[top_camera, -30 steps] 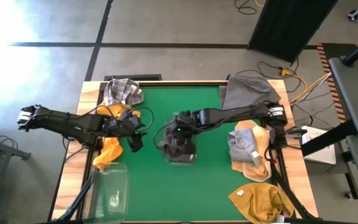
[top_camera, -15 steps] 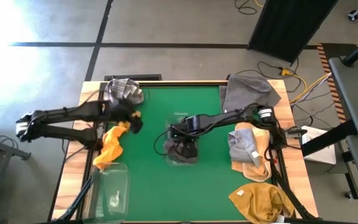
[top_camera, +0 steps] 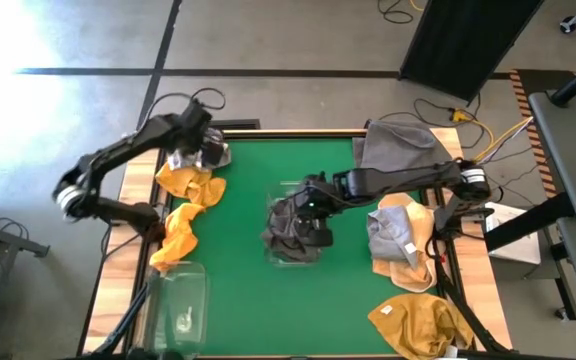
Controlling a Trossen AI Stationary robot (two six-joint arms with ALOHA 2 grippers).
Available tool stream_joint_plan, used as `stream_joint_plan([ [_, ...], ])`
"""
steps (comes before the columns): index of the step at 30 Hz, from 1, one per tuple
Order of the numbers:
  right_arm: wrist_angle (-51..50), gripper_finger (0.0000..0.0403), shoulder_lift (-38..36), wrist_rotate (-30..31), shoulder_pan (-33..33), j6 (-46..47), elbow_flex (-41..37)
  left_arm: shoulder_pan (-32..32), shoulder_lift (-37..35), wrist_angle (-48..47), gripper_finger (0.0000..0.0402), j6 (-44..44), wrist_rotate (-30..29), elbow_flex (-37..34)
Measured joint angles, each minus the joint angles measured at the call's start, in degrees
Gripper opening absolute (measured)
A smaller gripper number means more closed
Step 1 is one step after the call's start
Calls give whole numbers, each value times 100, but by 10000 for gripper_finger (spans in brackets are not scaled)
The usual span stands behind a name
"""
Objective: Sort towels by color in basket
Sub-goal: Put the gray checkered towel into the top transparent bin
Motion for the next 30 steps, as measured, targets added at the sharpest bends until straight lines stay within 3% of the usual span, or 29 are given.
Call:
stream_joint_plan([
  [11,32,368,-186,8,321,530,-584,346,1747,-497,229,245,-14,777],
  [14,209,368,-184,9,357,511,-746,356,1956,-637,180,347,-35,1063],
  [17,342,368,-184,9,386,385,-788,356,2118,-896,99,351,-136,1328],
  [20,418,368,-226,9,403,297,-788,351,2163,-1184,18,340,-157,1550],
  [25,481,368,-346,112,462,115,-789,193,1921,-1600,5,323,-168,1742],
  [30,497,368,-442,1012,624,-176,-858,-154,1131,-1601,2,349,120,1909],
])
